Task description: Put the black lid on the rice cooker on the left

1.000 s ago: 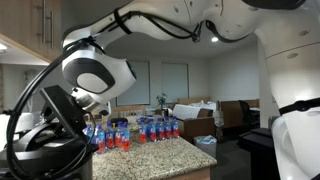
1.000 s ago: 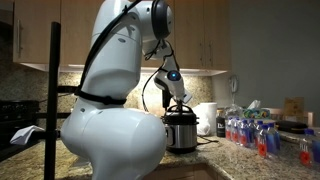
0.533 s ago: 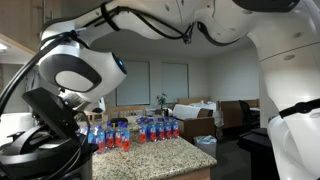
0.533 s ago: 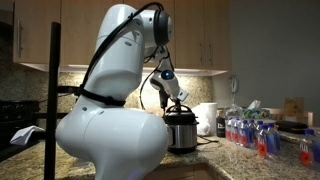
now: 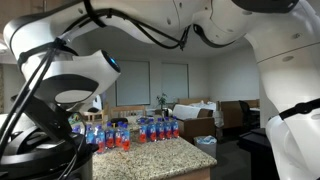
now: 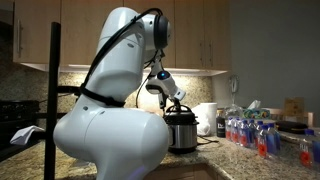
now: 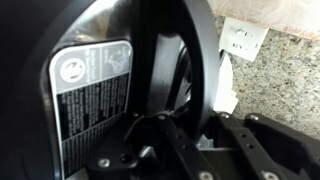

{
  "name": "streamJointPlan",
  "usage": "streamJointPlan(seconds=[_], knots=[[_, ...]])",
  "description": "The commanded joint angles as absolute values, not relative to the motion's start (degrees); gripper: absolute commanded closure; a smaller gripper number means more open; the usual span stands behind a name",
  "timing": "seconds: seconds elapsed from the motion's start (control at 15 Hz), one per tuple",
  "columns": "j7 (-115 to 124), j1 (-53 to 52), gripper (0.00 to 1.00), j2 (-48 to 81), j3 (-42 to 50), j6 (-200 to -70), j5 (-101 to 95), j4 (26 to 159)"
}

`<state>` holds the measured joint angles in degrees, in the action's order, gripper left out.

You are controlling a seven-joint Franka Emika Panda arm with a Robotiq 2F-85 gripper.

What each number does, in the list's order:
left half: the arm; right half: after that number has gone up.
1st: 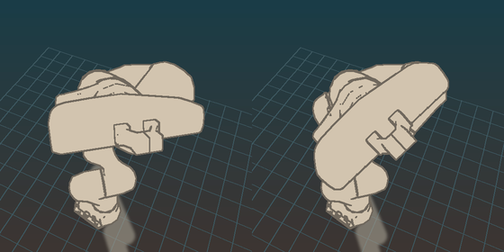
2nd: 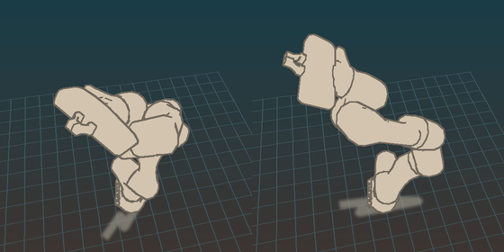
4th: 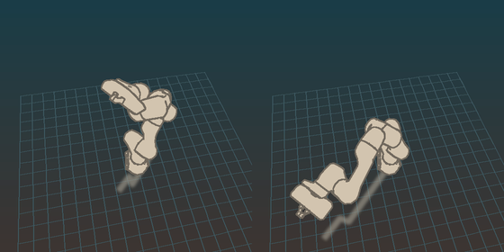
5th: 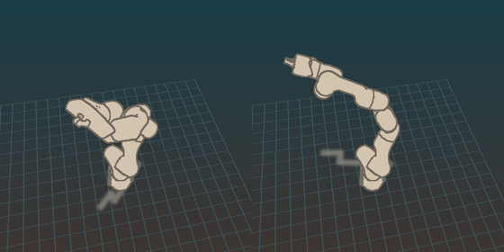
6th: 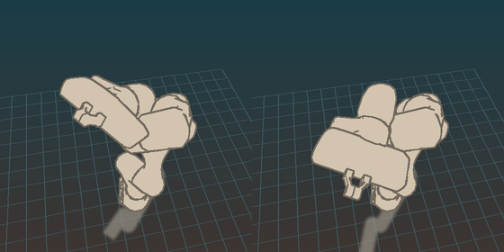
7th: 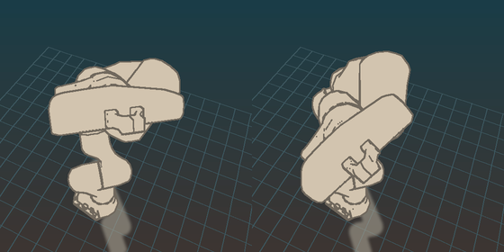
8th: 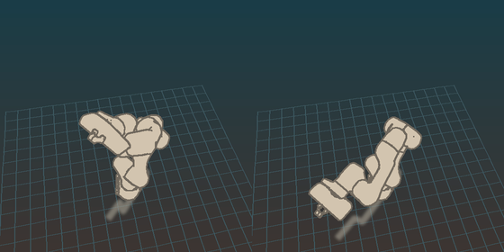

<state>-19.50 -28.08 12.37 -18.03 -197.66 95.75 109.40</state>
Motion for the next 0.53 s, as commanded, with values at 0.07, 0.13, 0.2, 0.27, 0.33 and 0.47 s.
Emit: streamJointPlan(seconds=[0.07, 0.13, 0.2, 0.27, 0.33, 0.47], knots=[[-17.02, -34.75, 0.93, 12.09, -8.81, -198.46, 95.78, 110.67], [-16.50, -37.32, 0.93, 12.01, -5.74, -198.04, 95.94, 110.66], [-16.33, -39.32, 0.93, 11.96, -3.40, -198.04, 96.55, 110.82], [-16.16, -40.93, 0.93, 12.02, -1.32, -198.05, 97.13, 110.85], [-15.95, -43.12, 0.93, 11.86, 1.11, -197.95, 97.85, 111.01], [-15.66, -46.67, 0.93, 11.96, 3.50, -198.87, 98.14, 110.94]])
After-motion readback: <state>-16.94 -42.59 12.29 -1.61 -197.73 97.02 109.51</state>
